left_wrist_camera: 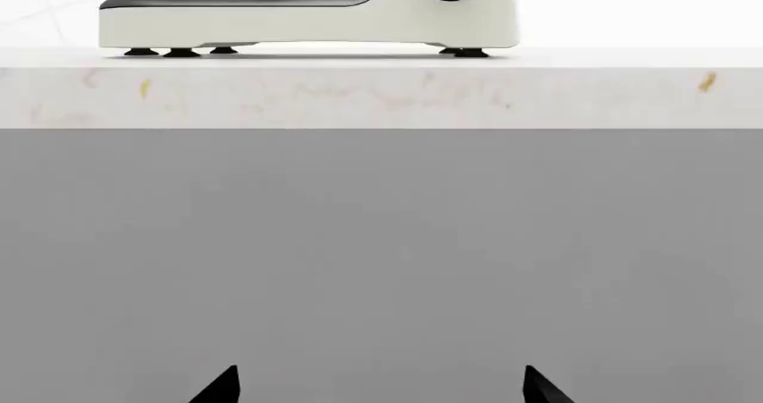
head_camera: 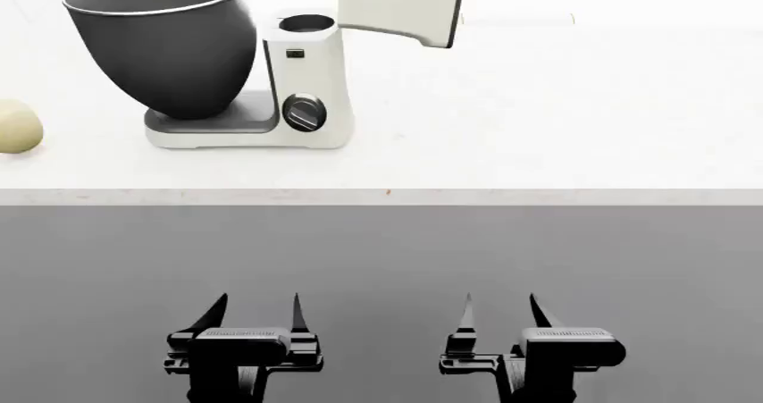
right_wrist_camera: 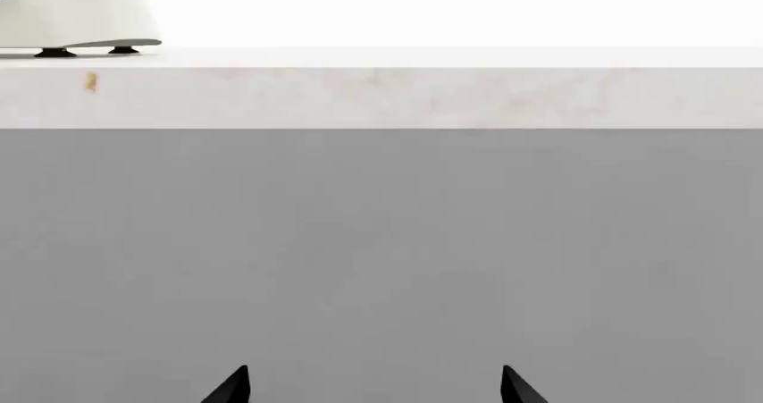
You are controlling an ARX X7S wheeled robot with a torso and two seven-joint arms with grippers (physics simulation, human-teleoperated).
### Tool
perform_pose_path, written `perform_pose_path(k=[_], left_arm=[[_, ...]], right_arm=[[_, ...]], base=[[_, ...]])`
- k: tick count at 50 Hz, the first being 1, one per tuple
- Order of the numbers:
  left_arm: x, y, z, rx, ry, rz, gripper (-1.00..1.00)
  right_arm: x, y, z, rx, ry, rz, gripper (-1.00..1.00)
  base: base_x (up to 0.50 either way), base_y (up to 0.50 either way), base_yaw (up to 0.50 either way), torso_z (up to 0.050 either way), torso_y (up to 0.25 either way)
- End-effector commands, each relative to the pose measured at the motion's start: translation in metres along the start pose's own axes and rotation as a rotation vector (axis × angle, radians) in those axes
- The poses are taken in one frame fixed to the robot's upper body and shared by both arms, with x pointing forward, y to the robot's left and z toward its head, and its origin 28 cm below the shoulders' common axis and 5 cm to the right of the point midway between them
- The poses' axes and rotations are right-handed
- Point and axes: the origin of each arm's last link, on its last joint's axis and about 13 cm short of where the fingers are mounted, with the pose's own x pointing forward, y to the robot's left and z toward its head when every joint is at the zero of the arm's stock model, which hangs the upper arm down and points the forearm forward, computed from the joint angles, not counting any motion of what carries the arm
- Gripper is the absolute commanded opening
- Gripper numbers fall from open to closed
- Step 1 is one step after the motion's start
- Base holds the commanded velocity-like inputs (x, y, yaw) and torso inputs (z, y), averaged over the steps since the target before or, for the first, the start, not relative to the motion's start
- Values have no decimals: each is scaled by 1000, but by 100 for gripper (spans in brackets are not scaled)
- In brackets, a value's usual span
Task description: Place the cheese in the stand mixer bowl.
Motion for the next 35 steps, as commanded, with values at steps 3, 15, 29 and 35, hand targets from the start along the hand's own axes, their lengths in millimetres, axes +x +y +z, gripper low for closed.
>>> perform_pose_path(k=[3, 15, 29, 35], left_arm=[[2, -1, 0, -6, 20, 7, 100], [2, -2, 1, -4, 36, -5, 100], [0, -1, 0, 3, 36, -4, 100], [0, -1, -1, 1, 39, -3, 100]], right_arm=[[1, 3, 0, 0, 11, 9, 100], [3, 4, -6, 15, 25, 22, 100], [2, 5, -10, 9, 35, 26, 100], [3, 6, -13, -3, 46, 21, 100]], base=[[0, 0, 0, 0, 0], [0, 0, 0, 37, 0], [0, 24, 0, 50, 0], [0, 494, 0, 50, 0]])
